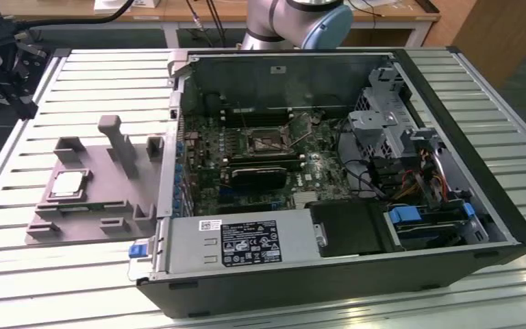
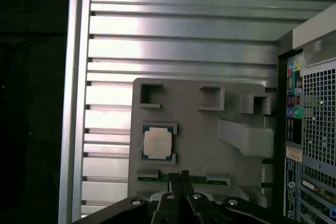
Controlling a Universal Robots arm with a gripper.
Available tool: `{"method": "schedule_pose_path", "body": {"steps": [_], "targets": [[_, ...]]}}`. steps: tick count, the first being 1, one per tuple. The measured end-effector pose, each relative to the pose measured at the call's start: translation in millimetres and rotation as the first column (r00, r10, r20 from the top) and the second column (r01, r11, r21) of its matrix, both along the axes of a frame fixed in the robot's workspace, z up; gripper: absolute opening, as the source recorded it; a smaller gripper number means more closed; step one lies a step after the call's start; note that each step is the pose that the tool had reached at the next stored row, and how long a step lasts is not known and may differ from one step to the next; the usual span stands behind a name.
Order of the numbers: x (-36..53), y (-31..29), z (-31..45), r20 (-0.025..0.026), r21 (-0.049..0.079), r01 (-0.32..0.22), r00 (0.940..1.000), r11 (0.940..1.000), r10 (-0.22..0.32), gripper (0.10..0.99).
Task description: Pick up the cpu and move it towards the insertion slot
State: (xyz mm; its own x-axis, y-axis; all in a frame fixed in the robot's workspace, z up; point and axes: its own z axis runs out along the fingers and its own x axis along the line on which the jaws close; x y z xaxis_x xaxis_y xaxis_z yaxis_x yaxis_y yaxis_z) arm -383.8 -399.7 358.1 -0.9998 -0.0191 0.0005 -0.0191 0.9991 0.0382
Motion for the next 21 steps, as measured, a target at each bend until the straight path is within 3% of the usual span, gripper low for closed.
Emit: {"method": "schedule_pose_path", "body": {"steps": [6, 11, 16, 21], "targets": [[0.0, 0.0, -0.8, 0.0000, 0.000, 0.000, 1.0000, 1.0000, 0.000, 0.102], [-0.1, 0.0, -6.7, 0.0000, 0.000, 0.000, 1.0000, 1.0000, 0.000, 0.102], [-3.7, -1.2, -12.5, 0.0085, 0.000, 0.000, 1.0000, 1.0000, 0.000, 0.102], [-6.7, -1.6, -21.3, 0.0091, 0.000, 0.000, 1.0000, 1.0000, 0.000, 0.102]]}}
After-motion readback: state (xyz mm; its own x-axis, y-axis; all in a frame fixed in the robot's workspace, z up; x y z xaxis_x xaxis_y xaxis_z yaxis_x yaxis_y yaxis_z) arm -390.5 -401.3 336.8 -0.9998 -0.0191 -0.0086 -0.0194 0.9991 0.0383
